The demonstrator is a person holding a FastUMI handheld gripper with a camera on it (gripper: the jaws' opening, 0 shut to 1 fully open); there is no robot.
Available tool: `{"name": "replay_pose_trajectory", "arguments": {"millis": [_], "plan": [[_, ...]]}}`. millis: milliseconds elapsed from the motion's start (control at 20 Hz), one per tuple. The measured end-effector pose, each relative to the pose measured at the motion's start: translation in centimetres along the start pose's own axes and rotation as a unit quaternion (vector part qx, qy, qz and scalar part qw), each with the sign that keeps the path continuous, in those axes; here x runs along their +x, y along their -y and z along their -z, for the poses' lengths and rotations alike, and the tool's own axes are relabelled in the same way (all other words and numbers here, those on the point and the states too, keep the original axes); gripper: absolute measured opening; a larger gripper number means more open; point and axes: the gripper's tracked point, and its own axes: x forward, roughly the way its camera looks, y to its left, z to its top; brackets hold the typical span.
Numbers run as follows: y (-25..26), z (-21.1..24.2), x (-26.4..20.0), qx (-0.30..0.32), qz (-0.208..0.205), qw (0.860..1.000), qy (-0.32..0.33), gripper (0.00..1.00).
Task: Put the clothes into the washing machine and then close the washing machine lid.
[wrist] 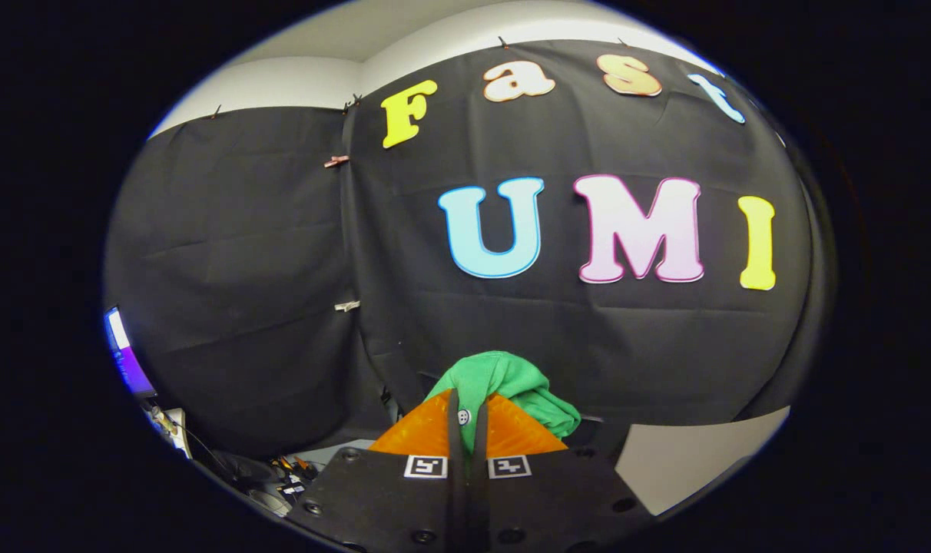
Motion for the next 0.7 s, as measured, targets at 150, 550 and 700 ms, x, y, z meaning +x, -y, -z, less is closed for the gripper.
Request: {"name": "replay_pose_trajectory", "arguments": {"millis": [150,550,700], "plan": [[-0.8,3.1,3.4,0.001,-0.018,0.999,-0.028,0.05],[0.9,13.1,11.6,0.025,-0.022,0.990,-0.134,0.05],[2.1,16.7,13.0,0.032,-0.009,0.984,-0.177,0.05]]}}
